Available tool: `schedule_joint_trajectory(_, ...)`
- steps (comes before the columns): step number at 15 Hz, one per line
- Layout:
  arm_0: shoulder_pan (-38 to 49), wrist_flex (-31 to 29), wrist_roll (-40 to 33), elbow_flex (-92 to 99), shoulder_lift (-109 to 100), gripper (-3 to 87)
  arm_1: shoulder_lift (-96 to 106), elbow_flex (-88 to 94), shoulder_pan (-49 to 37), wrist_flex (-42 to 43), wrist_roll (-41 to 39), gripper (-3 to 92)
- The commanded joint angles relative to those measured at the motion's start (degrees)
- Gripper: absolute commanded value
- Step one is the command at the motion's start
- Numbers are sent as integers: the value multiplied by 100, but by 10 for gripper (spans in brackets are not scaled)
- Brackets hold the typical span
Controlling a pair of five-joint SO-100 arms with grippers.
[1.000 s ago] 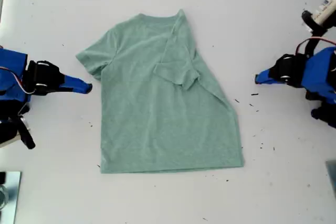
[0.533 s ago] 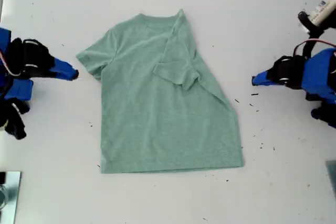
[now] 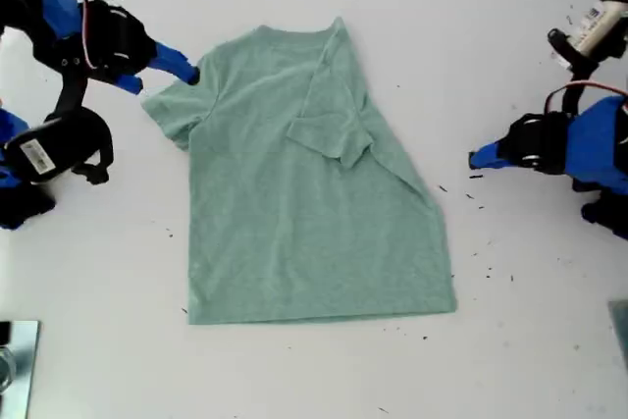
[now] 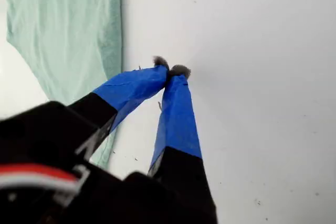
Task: Fold t shirt
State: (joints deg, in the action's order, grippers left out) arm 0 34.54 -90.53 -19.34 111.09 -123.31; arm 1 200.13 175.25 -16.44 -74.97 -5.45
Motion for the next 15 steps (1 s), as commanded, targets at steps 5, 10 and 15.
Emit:
schedule_joint_trajectory(5, 501, 1441, -35, 1635, 387, 305, 79, 185, -26, 97, -79, 19)
schedule_joint_trajectory(10, 580, 3234, 308, 3120, 1266, 258, 79, 176, 88, -9, -79, 19)
schedule_joint_trajectory(15, -158, 2575, 369, 1723, 79, -2, 79, 176, 53, -53, -88, 19)
